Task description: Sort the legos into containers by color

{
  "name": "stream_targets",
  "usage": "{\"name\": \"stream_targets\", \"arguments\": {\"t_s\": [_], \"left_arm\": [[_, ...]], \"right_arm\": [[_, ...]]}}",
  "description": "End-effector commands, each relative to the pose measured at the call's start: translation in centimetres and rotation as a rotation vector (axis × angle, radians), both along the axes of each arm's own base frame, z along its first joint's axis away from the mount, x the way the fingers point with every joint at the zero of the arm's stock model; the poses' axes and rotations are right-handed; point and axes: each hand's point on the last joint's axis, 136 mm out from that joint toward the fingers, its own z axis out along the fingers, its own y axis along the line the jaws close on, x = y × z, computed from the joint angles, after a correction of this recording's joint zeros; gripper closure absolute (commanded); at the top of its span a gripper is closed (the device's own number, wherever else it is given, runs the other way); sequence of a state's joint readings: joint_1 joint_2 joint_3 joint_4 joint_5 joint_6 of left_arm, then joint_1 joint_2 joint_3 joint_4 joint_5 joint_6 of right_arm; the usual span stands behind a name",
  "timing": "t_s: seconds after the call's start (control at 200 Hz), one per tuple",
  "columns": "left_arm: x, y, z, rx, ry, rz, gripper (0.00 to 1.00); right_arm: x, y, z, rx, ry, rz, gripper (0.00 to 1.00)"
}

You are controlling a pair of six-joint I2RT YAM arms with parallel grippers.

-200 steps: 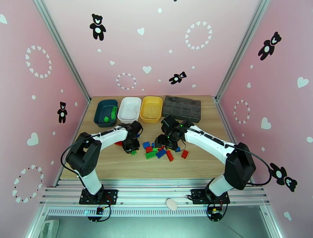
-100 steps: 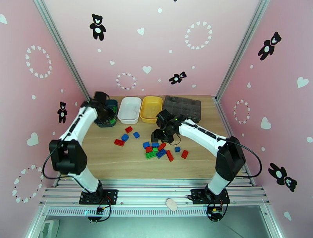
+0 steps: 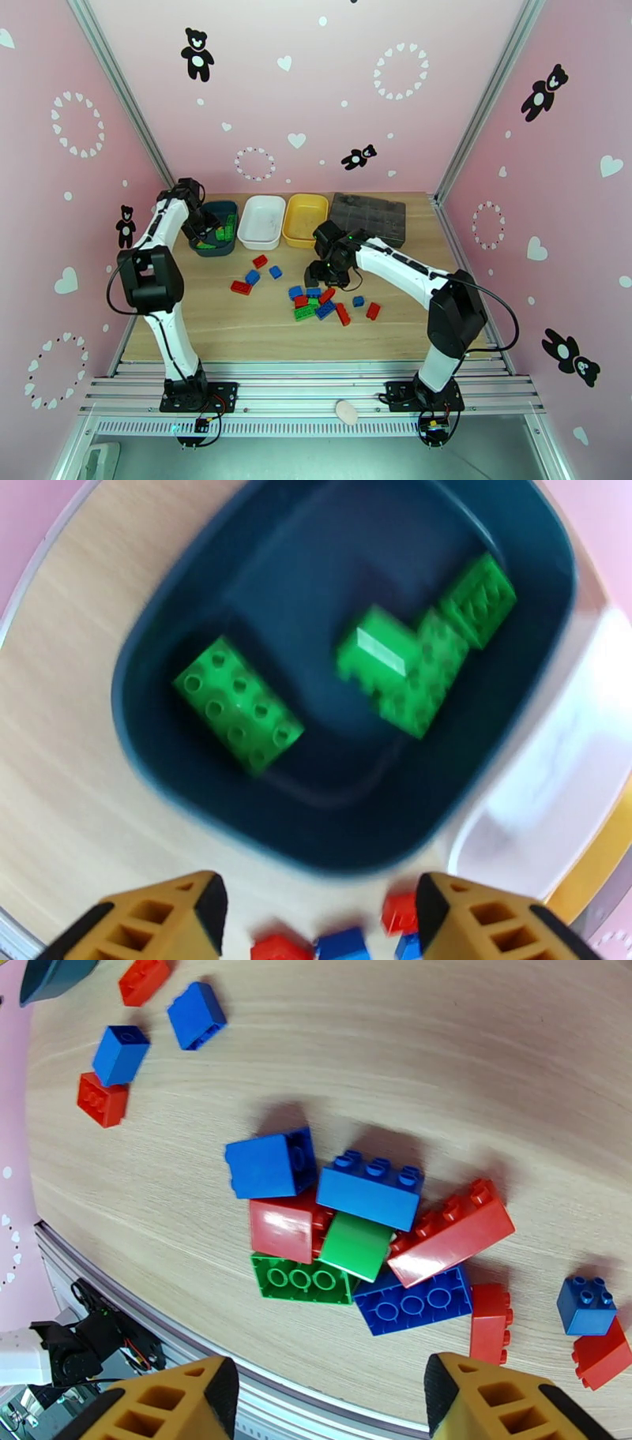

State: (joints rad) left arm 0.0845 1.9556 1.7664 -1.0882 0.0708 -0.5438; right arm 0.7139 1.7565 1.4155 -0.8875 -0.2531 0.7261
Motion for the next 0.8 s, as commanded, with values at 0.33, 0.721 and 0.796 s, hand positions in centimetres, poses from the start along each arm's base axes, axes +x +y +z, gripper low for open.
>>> {"name": "stream_targets", "arguments": {"t_s": [0.33,0.721,0.796], "left_arm": [[-16.2,-10.5,-5.0,0.051,0.12,-0.232,0.25],[-18.5,-10.6,-11.0,0.119,0.247,-0.294,0.23],[-17.6,-10.0,-11.3,0.153,0.262,-0.294,0.23]], "right_arm": [[-3.4,-2.6,-1.2,-0.041,0.017,-0.013,0.33],[-4.8,-2.6,-0.3,-0.043,-0.018,-0.019,0.32],[-4.8,-2.5,-0.2,-0.04,-0.019,-0.019,0.31]]}}
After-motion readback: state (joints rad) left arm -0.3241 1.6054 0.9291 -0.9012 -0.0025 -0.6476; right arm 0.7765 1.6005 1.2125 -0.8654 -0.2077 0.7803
